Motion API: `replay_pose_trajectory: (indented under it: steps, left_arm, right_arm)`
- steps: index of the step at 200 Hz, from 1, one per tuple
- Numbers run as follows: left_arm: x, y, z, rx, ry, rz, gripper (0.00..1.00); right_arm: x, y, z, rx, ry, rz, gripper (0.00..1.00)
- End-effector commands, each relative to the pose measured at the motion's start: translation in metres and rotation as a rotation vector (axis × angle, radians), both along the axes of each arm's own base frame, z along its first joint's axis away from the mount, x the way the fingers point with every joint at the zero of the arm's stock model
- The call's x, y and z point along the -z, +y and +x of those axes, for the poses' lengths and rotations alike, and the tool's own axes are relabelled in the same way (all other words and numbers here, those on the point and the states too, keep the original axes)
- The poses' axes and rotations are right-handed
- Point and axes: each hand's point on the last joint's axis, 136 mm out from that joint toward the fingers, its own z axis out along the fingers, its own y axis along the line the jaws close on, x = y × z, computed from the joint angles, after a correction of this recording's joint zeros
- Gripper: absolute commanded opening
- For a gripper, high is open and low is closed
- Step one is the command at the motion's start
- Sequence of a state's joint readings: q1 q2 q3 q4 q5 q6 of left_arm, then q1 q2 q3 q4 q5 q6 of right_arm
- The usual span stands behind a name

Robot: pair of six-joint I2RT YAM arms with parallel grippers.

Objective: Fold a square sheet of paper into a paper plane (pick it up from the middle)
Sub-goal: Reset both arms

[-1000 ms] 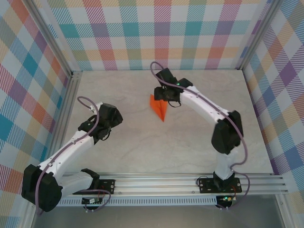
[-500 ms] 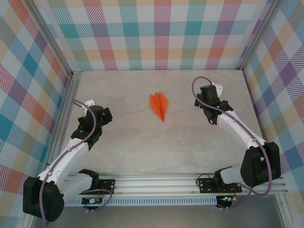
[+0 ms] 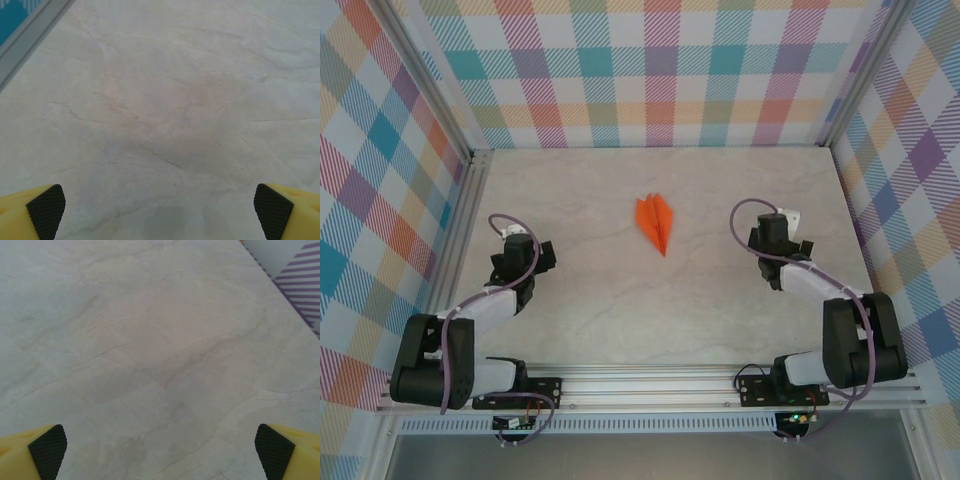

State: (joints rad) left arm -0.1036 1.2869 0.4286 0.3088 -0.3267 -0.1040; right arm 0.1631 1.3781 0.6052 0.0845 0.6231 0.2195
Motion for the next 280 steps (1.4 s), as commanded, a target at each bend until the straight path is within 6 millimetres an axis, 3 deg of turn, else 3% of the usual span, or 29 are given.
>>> replay_pose_trajectory:
  steps: [1,36,61,128,225,244,280]
  left_arm:
    - [-0.025,-0.016,0.022,0.120,-0.168,-0.036,1.00]
    - [-0.034,-0.026,0.027,0.207,-0.274,-0.058,1.00]
    - [-0.027,-0.023,0.032,0.207,-0.291,-0.047,1.00]
    - [-0.001,-0.016,0.044,0.165,-0.242,-0.052,1.00]
    - [0.000,-0.020,0.050,0.180,-0.208,-0.036,1.00]
    - [0.002,-0.036,0.053,0.273,-0.177,-0.044,1.00]
    - [0.002,-0.037,0.053,0.277,-0.178,-0.043,1.00]
  right_arm:
    - [-0.008,0.013,0.023,-0.113,-0.111,0.003,1.00]
    - [-0.016,0.034,0.034,-0.268,-0.203,0.034,1.00]
    - [-0.019,0.046,0.038,-0.347,-0.233,0.067,1.00]
    - [-0.011,0.043,0.048,-0.381,-0.267,0.109,1.00]
    - [-0.003,0.043,0.041,-0.420,-0.318,0.159,1.00]
    - [-0.003,0.043,0.041,-0.420,-0.318,0.160,1.00]
    - [-0.003,0.043,0.041,-0.419,-0.319,0.160,1.00]
